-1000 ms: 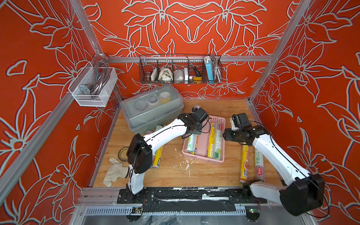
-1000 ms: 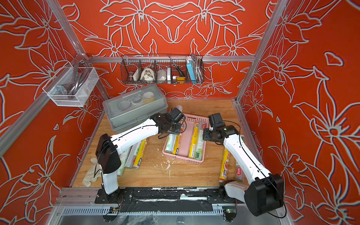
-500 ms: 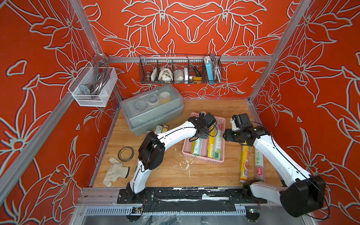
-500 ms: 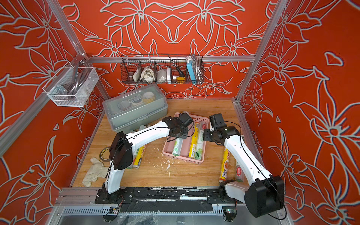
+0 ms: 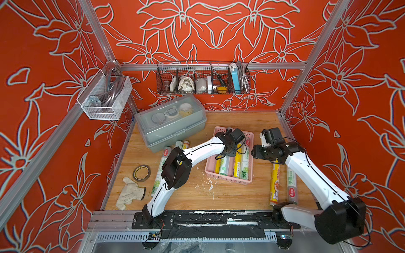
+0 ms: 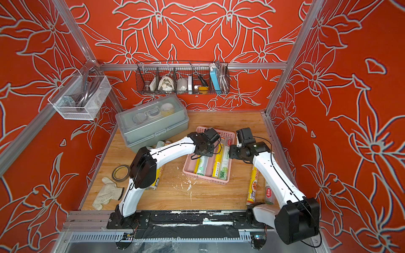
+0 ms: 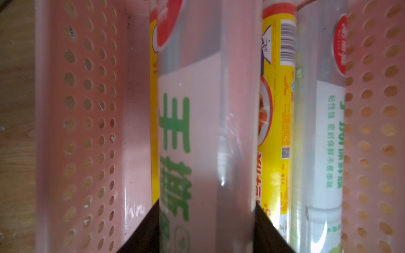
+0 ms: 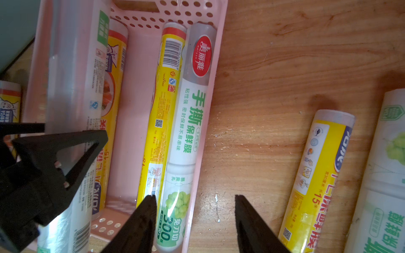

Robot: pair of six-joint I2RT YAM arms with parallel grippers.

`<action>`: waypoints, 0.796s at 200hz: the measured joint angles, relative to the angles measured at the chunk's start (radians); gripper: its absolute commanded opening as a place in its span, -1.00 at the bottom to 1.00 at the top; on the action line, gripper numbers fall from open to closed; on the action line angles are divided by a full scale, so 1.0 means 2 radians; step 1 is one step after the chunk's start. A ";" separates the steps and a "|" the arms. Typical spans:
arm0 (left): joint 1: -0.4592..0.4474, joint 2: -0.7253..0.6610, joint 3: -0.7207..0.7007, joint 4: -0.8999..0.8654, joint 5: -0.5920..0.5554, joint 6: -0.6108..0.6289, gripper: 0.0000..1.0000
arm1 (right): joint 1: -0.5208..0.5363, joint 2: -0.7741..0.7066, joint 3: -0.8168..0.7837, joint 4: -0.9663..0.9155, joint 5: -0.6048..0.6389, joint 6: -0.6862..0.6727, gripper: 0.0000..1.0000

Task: Put the plastic wrap into the basket
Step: Place the plastic wrap in the basket.

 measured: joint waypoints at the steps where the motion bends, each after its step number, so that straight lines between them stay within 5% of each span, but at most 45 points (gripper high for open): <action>1: 0.000 0.000 0.000 0.000 0.000 0.000 -0.41 | 0.000 0.000 0.000 0.000 0.000 0.000 0.15; 79: -0.003 0.012 -0.002 0.012 0.013 -0.010 -0.41 | -0.003 0.000 0.000 0.000 -0.004 -0.003 0.15; 159: -0.007 0.047 -0.003 0.018 0.033 -0.017 -0.19 | -0.005 0.004 -0.001 0.001 -0.007 -0.004 0.15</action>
